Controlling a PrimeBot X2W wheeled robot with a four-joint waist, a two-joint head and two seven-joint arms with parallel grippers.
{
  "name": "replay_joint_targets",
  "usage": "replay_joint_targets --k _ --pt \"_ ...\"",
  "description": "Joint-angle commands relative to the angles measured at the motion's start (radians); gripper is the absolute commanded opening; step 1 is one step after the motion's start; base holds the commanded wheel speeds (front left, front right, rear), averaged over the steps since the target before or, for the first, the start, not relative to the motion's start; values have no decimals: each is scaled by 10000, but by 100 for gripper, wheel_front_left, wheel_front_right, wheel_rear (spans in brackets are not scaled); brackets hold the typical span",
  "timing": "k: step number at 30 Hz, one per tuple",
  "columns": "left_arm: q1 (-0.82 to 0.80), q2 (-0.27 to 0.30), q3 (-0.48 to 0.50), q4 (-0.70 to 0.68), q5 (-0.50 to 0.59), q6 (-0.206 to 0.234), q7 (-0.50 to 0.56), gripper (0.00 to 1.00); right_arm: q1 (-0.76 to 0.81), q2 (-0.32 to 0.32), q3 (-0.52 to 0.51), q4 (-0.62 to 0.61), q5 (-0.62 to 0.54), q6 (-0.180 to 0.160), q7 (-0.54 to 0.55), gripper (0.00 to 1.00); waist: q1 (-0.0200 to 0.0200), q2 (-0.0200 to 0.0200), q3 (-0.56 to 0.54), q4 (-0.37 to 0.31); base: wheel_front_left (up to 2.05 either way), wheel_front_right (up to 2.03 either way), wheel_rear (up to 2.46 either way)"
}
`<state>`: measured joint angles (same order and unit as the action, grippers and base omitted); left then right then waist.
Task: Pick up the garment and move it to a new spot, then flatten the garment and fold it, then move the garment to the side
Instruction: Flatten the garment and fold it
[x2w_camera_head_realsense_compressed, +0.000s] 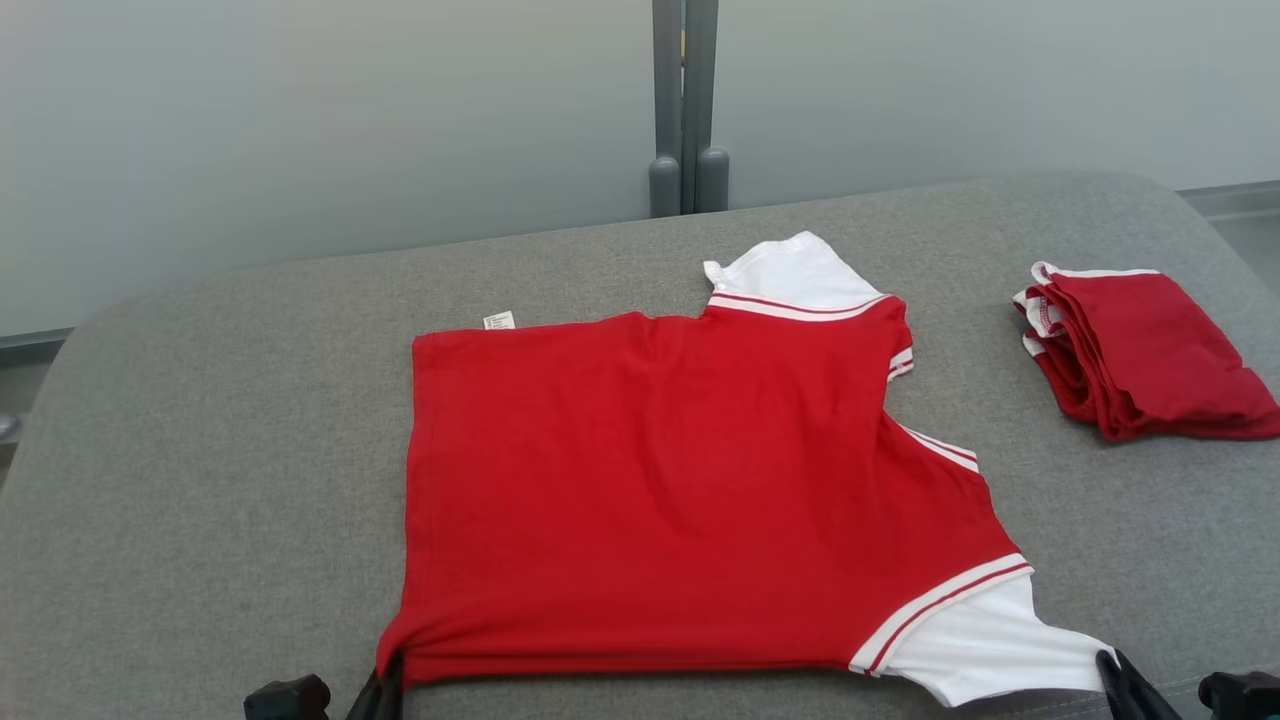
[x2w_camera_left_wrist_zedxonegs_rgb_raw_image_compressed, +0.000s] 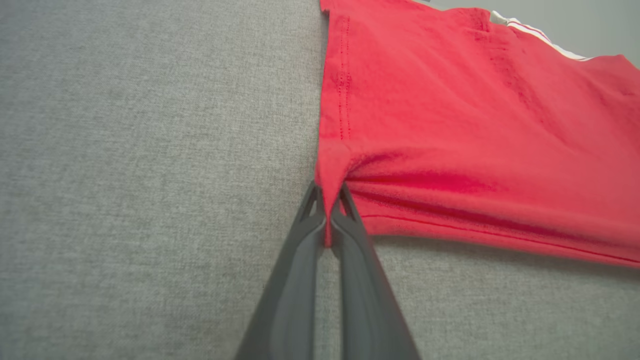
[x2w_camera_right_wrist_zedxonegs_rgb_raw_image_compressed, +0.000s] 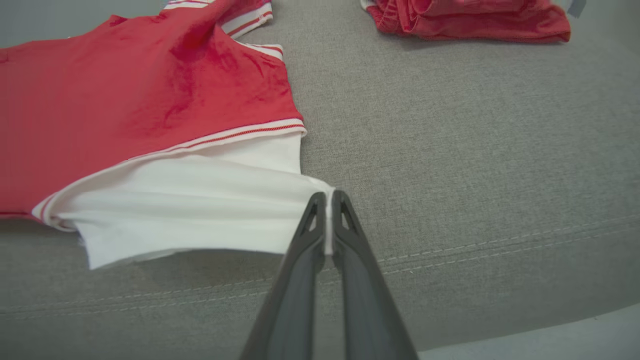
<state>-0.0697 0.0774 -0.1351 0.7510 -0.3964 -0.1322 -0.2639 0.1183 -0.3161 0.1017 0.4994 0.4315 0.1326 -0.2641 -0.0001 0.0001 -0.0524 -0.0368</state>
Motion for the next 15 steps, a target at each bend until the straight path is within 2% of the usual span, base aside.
replay_joint_targets --k 1,8,15 --pt "146 69 86 5 52 37 2 0 160 -174 -21 -165 136 -39 2 0 1 -1 11 -7 0 0 0" --pt "22 -17 -121 -498 102 36 4 0 -315 -156 -304 -1137 58 -33 2 0 1 -1 144 38 0 0 0" --pt "-846 -39 -597 -1056 -191 34 2 0 -1857 108 -413 -839 -539 -31 2 0 1 -1 518 386 0 0 0"
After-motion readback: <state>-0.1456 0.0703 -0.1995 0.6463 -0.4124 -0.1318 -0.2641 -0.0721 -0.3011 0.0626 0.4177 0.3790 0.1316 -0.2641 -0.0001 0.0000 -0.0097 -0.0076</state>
